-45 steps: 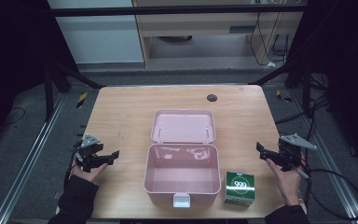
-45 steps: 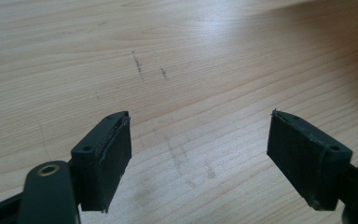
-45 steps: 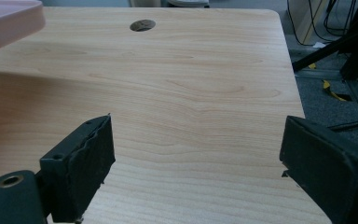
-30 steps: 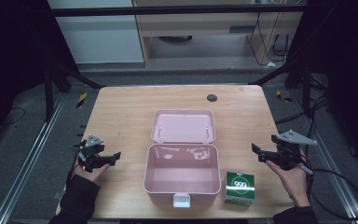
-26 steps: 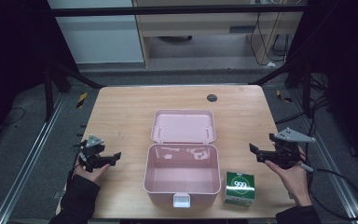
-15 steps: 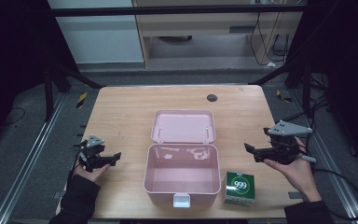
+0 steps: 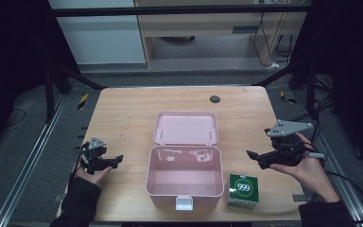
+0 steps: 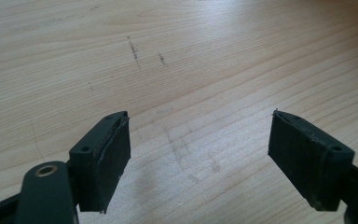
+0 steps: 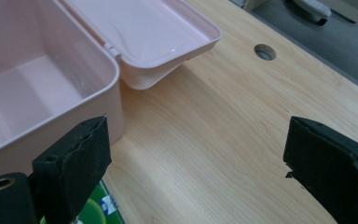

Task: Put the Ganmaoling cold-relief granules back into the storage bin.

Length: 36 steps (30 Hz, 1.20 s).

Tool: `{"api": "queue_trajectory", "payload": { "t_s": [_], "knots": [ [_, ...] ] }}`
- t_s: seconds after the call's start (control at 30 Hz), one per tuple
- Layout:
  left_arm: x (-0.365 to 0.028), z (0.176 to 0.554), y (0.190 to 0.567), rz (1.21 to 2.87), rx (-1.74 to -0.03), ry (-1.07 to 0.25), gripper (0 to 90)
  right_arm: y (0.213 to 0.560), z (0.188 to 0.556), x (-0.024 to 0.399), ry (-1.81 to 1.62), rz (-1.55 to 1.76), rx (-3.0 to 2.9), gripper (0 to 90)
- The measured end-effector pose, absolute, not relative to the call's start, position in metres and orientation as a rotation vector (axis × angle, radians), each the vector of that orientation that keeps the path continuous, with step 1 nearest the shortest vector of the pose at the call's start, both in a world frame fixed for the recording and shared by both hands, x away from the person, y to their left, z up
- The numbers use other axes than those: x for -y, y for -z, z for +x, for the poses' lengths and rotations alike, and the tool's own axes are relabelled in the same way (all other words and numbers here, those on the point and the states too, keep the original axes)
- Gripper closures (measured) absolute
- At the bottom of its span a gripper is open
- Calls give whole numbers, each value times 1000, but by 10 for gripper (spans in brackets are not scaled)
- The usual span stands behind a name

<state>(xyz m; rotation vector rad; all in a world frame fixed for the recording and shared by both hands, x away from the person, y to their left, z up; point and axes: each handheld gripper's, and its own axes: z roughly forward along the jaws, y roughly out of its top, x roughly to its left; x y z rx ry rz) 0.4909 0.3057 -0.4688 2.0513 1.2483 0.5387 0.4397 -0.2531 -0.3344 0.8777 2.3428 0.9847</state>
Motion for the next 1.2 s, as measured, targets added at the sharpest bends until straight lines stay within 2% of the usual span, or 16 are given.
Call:
{"api": "queue_trajectory", "payload": {
  "t_s": [0.53,1.2],
  "knots": [
    [-304,491,469,2055,-1244,-535,202,339,428,233,-790,673,-2583,57],
    [-302,491,469,2076,-1233,-537,202,370,415,209,-581,530,-2789,62]
  ]
}}
